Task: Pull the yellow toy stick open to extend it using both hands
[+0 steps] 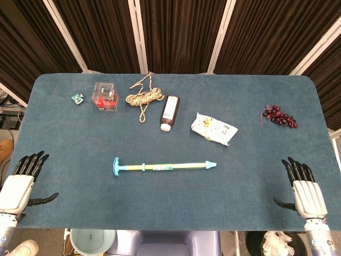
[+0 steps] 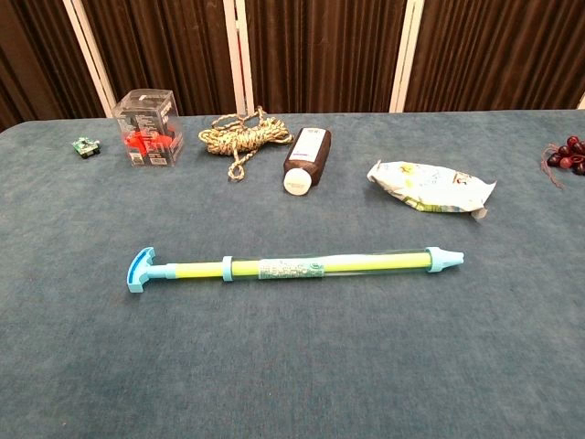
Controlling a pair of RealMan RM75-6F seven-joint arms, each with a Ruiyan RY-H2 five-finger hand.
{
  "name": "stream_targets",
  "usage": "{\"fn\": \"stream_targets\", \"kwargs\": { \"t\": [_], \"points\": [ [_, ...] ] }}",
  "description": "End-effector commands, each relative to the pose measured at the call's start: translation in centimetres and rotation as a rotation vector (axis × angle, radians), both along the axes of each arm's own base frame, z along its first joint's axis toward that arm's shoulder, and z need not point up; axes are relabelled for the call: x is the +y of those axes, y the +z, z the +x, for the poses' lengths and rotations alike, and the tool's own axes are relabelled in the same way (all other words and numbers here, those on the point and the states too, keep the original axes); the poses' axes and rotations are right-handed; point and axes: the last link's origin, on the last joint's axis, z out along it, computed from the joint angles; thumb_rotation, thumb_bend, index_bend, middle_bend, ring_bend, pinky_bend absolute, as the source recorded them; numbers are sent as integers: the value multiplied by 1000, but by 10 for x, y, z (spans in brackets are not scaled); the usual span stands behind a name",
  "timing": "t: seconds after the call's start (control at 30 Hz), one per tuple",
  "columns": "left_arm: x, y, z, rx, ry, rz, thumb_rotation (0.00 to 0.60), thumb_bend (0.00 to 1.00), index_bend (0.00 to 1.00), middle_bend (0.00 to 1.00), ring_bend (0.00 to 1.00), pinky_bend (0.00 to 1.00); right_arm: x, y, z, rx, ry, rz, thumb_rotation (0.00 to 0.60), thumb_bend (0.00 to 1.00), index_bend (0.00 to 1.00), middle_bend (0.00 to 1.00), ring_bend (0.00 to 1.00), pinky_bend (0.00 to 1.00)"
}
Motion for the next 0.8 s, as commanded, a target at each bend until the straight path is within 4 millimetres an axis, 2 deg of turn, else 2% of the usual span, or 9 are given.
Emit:
{"fn": "stream_targets", "kwargs": {
  "t": [0.03,0.37,0.47,0.63,0.7,0.8],
  "points": [
    [0,0,0,0,0,0,600,0,0,0,0,0,0,0,1,-1,2,1,600,42,0,0,0,0],
    [1,0,1,0,-3,-14,600,4,0,0,0,0,2,-2,3,-1,8,8,600,47,0,0,0,0],
    [7,-1,5,-1,-12,-21,600,41,15,0,0,3,2,-3,2,-2,6,14,600,51,0,0,0,0],
    [22,-9,22,-10,-30,-52,600,104,180,39,0,35,2,-5,3,-6,5,21,600,66,0,0,0,0],
    [32,-14,33,-23,-44,-62,600,113,269,64,0,50,2,-5,3,-7,6,22,600,69,0,0,0,0],
    [50,-25,49,-27,-59,-81,600,117,350,86,0,69,2,-5,3,-9,6,21,600,74,0,0,0,0]
  ]
}}
